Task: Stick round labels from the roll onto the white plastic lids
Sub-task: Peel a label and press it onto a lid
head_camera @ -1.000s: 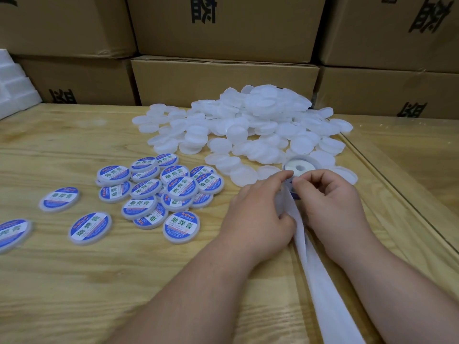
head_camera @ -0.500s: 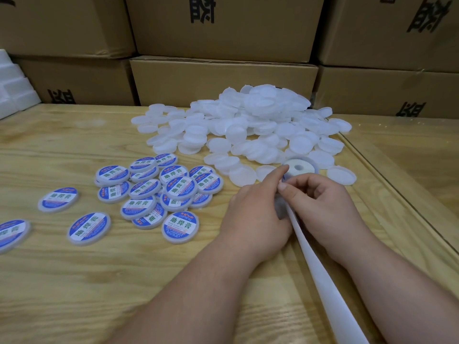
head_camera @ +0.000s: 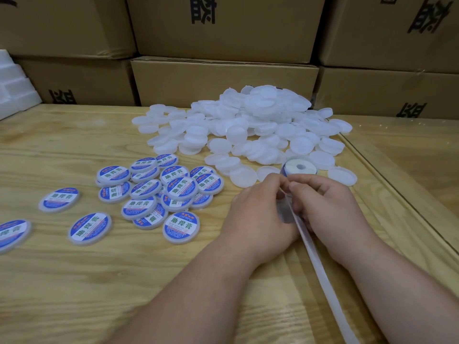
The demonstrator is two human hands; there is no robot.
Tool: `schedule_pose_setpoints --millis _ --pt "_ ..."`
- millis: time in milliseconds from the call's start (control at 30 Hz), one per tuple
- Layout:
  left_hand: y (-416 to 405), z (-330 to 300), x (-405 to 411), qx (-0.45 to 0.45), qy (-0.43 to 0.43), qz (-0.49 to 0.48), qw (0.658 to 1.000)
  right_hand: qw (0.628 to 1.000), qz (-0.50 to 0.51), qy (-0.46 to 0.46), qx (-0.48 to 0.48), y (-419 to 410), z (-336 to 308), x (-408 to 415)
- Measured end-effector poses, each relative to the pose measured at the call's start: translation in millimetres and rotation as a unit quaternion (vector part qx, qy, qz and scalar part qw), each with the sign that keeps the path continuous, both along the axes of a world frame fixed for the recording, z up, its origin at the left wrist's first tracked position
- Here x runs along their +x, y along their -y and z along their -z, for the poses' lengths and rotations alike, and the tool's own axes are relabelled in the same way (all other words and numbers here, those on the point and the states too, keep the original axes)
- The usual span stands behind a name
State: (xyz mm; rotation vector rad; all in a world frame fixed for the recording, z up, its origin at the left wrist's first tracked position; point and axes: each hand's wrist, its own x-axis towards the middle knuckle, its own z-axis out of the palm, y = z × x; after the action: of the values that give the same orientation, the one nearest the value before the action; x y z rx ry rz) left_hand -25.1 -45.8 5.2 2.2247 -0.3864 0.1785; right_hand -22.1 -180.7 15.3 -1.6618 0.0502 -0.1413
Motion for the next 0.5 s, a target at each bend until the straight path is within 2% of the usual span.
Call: schedule_pose_setpoints --millis 500 --pt "3.3 -1.0 -6.3 0.033 0.066 0.097 0.993 0.999 0.045 0.009 0.015 3.1 0.0 1.7"
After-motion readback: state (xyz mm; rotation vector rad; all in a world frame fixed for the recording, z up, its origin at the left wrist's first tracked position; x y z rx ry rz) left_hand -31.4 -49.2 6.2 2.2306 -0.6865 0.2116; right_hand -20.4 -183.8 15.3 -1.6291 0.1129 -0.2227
